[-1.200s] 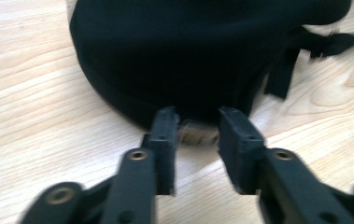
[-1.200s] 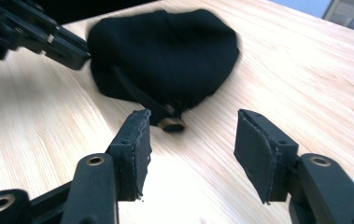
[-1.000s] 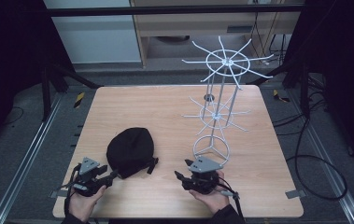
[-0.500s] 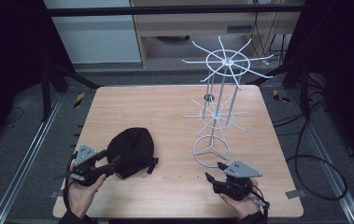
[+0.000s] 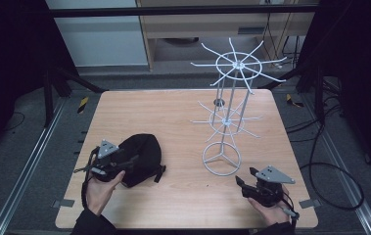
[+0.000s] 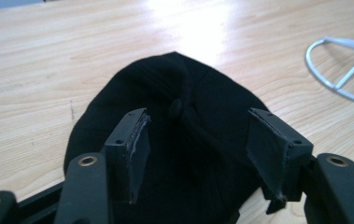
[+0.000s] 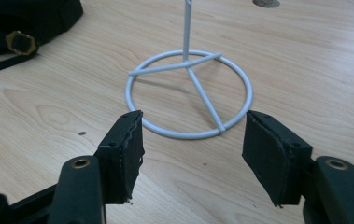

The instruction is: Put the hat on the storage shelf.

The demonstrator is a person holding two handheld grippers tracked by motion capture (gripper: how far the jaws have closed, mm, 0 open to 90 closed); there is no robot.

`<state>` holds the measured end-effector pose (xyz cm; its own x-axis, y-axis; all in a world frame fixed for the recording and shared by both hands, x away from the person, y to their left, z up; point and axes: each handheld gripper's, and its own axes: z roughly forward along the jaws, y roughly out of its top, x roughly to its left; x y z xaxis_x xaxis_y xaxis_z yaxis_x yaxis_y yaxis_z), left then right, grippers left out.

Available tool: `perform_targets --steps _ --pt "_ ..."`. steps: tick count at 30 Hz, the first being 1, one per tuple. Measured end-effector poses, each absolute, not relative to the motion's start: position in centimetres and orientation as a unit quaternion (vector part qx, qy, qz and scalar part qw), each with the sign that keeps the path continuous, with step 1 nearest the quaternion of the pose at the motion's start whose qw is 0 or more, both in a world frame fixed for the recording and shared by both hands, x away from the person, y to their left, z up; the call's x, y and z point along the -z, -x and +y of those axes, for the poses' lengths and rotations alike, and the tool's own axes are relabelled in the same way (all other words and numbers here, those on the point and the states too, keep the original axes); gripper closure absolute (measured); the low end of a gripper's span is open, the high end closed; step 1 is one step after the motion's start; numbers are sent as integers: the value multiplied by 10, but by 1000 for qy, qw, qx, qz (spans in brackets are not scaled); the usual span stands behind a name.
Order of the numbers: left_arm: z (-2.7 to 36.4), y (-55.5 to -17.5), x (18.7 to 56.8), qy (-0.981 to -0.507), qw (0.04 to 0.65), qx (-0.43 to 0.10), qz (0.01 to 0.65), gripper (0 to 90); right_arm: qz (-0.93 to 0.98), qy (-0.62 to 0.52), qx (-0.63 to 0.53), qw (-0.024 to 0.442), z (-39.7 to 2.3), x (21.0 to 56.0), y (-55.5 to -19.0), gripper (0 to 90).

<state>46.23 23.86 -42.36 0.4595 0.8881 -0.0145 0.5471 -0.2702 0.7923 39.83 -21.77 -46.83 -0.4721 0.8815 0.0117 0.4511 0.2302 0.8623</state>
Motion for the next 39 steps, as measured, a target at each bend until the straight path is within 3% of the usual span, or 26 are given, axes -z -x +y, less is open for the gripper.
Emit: perform_targets --steps 9,20,26,39 --pt "236 -473 441 -776 350 -201 485 418 745 -455 -420 250 -222 475 -403 358" --pt "228 -480 454 -789 309 -184 498 649 745 -458 -418 247 -225 479 -406 360" --pt "236 -479 451 -774 333 -195 503 774 746 -457 -417 246 -225 480 -407 365" --pt "245 -457 422 -746 414 -238 464 809 747 -455 -417 248 -225 480 -406 372"
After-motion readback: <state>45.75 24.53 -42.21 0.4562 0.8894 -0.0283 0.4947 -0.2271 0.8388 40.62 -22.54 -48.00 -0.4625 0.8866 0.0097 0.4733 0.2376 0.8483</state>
